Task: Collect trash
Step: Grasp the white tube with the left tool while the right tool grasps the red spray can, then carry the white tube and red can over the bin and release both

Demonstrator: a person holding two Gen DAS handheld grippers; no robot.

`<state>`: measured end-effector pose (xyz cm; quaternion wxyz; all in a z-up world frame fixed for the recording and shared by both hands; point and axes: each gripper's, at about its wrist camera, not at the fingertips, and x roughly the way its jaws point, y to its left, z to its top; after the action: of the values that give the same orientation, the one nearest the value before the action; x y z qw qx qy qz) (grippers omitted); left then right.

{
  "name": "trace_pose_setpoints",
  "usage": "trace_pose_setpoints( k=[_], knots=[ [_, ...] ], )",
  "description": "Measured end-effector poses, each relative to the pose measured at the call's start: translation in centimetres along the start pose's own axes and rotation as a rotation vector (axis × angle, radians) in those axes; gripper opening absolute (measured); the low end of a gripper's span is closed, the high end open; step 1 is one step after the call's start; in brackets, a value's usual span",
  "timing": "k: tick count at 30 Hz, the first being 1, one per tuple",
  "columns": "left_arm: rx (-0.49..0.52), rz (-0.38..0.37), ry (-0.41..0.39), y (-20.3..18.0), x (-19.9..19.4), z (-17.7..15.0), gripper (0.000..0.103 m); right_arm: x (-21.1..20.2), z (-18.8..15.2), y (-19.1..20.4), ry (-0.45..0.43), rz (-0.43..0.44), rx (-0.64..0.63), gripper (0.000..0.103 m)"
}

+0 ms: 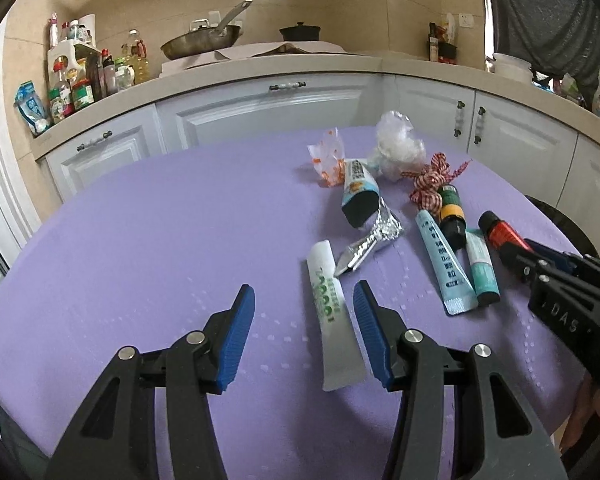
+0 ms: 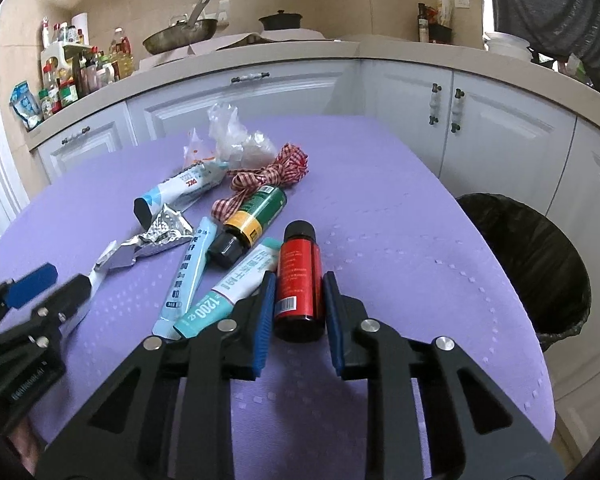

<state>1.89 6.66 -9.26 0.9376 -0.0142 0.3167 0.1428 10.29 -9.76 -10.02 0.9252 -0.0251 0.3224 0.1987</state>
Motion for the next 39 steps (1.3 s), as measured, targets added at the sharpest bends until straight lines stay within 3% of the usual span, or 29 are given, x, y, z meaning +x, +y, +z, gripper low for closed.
trace_pose_setpoints(
  k=[3,10,26,39],
  knots=[
    [0.003,-0.004,-0.002,-0.2,0.2,-0.1,0.050,-0.3,-0.2,-0.1,-0.007,0.002,0.002,0.023],
    [0.024,-0.019,0.019,-0.7,0.6,-0.4,0.016,-0.5,-0.3,-0.5,-0.011,0.007,0.008,0.023],
    [0.003,-0.002,-0.059,0.1,-1.7,0.5,0.015,-1.7,-0.3,-1.1,-0.047,0.004,0.023,0.023],
    [0.074,-0.116,-0.131,-4.7,-2.2,3.2,0.015,-4.5,0.9,-5.0,-0.120,-0.078,0.072,0.023]
  ],
)
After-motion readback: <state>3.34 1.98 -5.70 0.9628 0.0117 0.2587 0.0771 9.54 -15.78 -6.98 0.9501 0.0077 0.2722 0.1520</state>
